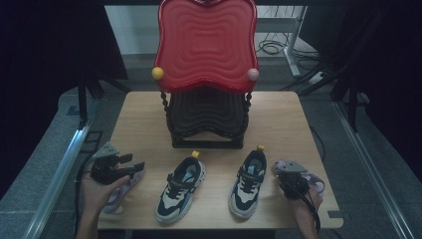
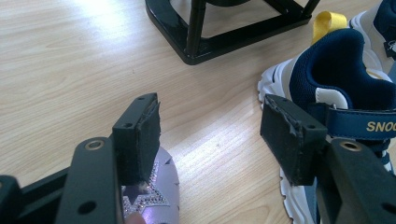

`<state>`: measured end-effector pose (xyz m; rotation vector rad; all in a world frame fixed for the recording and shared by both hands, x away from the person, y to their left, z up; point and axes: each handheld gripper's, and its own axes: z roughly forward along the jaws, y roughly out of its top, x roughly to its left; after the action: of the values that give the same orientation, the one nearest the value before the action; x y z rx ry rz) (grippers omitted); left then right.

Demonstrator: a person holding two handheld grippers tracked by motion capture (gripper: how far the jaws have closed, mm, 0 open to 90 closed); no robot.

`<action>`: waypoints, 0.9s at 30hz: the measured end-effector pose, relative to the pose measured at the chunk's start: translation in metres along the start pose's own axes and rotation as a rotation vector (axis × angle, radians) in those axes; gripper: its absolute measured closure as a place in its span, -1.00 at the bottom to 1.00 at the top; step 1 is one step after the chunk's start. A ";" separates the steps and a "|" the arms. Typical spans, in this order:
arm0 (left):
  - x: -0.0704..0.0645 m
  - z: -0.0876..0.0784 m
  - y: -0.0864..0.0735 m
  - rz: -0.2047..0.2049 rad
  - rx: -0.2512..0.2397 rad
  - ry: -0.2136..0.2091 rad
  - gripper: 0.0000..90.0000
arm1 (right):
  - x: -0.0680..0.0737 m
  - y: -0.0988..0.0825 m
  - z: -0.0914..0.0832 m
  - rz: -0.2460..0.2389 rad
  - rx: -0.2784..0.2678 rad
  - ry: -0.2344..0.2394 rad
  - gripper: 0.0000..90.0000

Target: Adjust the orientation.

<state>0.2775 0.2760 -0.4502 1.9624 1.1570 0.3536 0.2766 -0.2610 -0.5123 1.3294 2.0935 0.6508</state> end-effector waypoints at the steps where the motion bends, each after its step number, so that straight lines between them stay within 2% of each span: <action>1: 0.000 0.000 0.000 0.001 0.000 -0.001 -0.14 | 0.000 0.000 0.000 0.000 0.000 0.005 0.99; 7: 0.002 0.001 -0.001 0.001 0.005 -0.002 -0.14 | -0.002 0.000 0.001 0.013 -0.008 0.016 0.99; 11: 0.002 0.002 -0.001 0.002 0.007 -0.003 -0.14 | 0.001 0.001 0.003 -0.001 -0.007 -0.012 1.00; 12: 0.001 0.002 -0.001 0.004 0.010 -0.003 -0.14 | 0.004 0.002 0.005 -0.015 -0.001 -0.033 1.00; 19: 0.002 0.001 -0.001 0.002 0.007 -0.001 -0.15 | 0.005 0.004 0.009 -0.015 -0.006 -0.035 0.99; 23: 0.003 -0.001 -0.001 0.001 0.004 0.002 -0.15 | 0.000 0.006 -0.003 0.027 -0.060 0.038 0.96; 27: 0.004 -0.002 -0.002 -0.004 0.003 0.006 -0.15 | -0.013 0.010 -0.016 0.095 -0.132 0.140 0.91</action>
<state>0.2769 0.2812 -0.4513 1.9627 1.1649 0.3560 0.2765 -0.2709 -0.4915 1.3493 2.0659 0.9301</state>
